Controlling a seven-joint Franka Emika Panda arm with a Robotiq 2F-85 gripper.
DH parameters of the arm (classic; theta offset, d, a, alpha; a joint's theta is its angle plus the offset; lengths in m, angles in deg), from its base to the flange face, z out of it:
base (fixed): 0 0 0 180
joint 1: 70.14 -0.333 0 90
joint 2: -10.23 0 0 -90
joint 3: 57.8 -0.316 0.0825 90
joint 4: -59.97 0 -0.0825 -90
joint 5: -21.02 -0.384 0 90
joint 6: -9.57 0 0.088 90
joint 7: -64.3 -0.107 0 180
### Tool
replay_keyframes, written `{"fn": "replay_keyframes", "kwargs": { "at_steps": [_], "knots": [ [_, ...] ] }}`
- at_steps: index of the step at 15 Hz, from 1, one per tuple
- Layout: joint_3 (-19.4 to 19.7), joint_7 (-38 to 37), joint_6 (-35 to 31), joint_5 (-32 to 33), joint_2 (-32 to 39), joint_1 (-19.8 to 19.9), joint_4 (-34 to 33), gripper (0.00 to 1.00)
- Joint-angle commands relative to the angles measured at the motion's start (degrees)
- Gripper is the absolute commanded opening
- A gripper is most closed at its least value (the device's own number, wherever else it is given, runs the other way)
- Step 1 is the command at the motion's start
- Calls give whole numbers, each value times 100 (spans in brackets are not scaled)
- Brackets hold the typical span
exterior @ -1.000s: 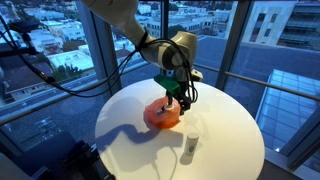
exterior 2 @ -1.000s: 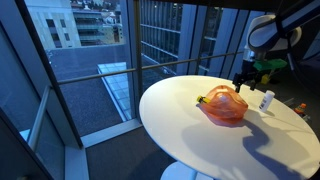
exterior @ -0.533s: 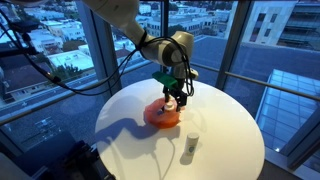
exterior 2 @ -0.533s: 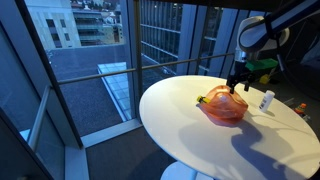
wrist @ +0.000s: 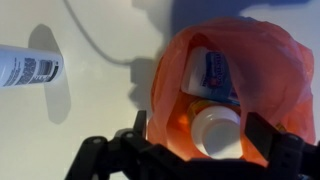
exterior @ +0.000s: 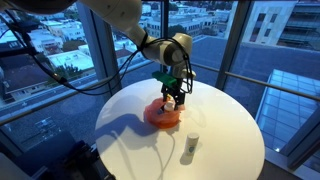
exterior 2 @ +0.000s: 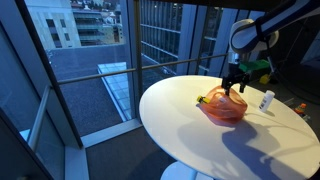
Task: Remove the orange and white bottle from the plastic bag and place it on the table
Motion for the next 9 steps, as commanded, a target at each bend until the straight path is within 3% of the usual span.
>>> {"fn": "replay_keyframes", "kwargs": {
  "at_steps": [1,9],
  "knots": [
    [-68,-64,283,-68,269,-10,-446,100],
    [-205,-25,225,-44,612,-93,-823,100]
  ]
}}
